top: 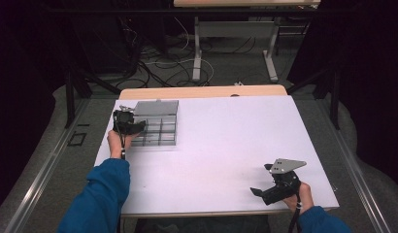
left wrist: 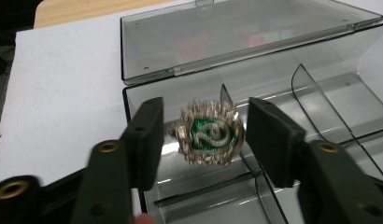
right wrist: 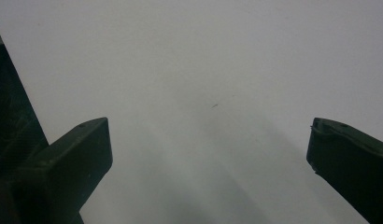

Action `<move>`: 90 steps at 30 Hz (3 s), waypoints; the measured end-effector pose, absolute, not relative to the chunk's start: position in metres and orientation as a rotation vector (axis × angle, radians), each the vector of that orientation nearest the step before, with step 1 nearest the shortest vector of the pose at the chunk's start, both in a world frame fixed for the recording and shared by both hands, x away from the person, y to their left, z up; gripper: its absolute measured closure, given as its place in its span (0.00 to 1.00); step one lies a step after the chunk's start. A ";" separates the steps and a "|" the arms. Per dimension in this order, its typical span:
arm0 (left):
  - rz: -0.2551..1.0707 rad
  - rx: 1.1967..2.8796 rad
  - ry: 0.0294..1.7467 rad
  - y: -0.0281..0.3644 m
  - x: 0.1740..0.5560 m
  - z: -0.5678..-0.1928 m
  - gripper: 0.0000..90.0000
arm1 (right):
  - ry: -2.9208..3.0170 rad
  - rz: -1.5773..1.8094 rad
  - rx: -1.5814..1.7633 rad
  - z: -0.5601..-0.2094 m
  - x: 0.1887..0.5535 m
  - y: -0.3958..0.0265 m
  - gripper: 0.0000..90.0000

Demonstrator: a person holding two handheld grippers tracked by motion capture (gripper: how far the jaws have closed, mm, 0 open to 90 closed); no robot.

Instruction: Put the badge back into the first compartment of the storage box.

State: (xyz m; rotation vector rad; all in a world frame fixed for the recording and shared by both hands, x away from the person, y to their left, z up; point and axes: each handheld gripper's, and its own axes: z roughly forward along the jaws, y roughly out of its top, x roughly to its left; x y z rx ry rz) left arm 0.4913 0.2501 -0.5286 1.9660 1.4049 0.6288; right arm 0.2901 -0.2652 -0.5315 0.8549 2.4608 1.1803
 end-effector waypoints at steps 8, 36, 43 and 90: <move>0.581 1.972 1.320 0.250 0.475 -0.521 0.22 | 2.460 1.177 0.876 -0.531 0.289 -0.265 0.00; 0.517 2.120 1.077 0.234 0.377 -0.517 0.01 | 2.460 1.187 0.886 -0.531 0.288 -0.267 0.00; 0.507 2.134 1.030 0.231 0.361 -0.517 0.00 | 2.467 1.190 0.880 -0.531 0.289 -0.267 0.00; 0.490 2.173 0.880 0.223 0.298 -0.523 0.00 | 2.468 1.172 0.877 -0.531 0.287 -0.267 0.00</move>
